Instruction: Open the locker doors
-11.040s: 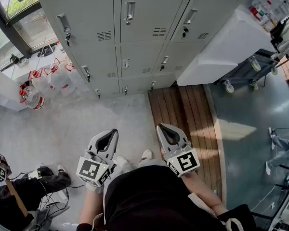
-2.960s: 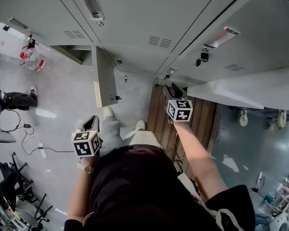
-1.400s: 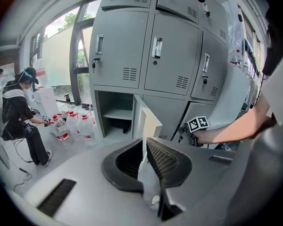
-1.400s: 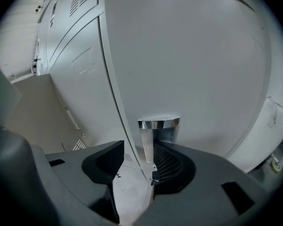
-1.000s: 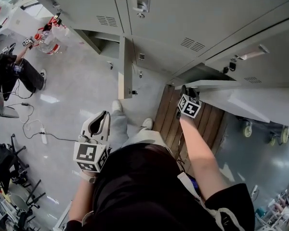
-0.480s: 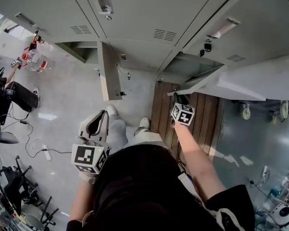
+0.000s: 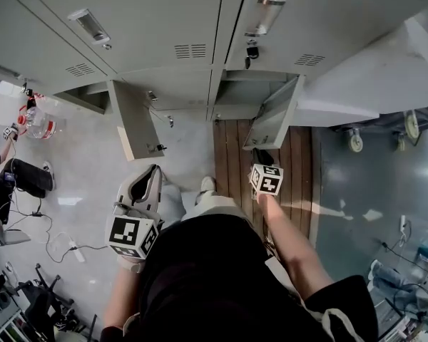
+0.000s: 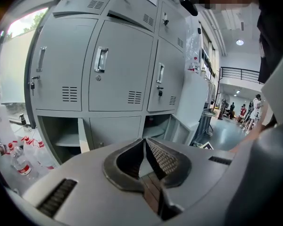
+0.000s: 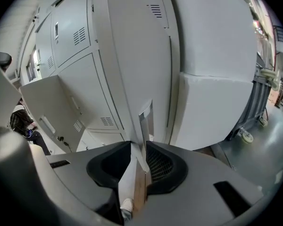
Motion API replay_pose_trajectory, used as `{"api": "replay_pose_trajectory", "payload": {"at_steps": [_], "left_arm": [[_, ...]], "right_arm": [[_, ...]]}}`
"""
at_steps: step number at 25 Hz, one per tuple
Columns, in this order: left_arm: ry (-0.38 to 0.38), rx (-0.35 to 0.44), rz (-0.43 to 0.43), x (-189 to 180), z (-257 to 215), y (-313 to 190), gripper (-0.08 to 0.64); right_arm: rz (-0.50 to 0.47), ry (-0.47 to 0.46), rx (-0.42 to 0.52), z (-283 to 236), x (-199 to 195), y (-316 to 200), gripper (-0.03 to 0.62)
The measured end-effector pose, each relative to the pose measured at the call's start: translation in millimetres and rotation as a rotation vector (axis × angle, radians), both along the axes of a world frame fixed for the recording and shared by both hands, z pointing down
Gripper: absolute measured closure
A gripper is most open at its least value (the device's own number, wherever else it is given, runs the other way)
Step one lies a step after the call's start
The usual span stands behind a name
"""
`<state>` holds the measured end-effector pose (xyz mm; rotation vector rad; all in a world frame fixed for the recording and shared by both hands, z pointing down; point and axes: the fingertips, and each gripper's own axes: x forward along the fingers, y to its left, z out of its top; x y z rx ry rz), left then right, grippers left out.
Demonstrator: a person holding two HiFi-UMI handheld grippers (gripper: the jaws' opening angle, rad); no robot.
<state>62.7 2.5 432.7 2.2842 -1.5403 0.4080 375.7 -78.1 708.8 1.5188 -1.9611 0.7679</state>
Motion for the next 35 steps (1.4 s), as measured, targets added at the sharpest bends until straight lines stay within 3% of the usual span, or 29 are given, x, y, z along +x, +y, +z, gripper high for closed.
{"api": "replay_pose_trajectory", "payload": {"at_steps": [10, 21, 28, 35], "left_arm": [[-0.001, -0.001, 0.059, 31.0, 0.9, -7.9, 0.528], [-0.002, -0.009, 0.073, 34.1, 1.9, -6.5, 0.526], [0.041, 0.031, 0.109, 20.9, -10.0, -12.9, 0.526], [0.083, 0.101, 0.153, 3.8, -38.2, -23.2, 0.526]], "right_arm": [[0.129, 0.038, 0.001, -1.6, 72.1, 19.0, 0.488], [0.231, 0.079, 0.028, -13.9, 122.5, 22.1, 0.491], [0.276, 0.044, 0.113, -62.4, 106.3, 27.8, 0.501], [0.218, -0.085, 0.236, -160.9, 37.7, 24.2, 0.552]]}}
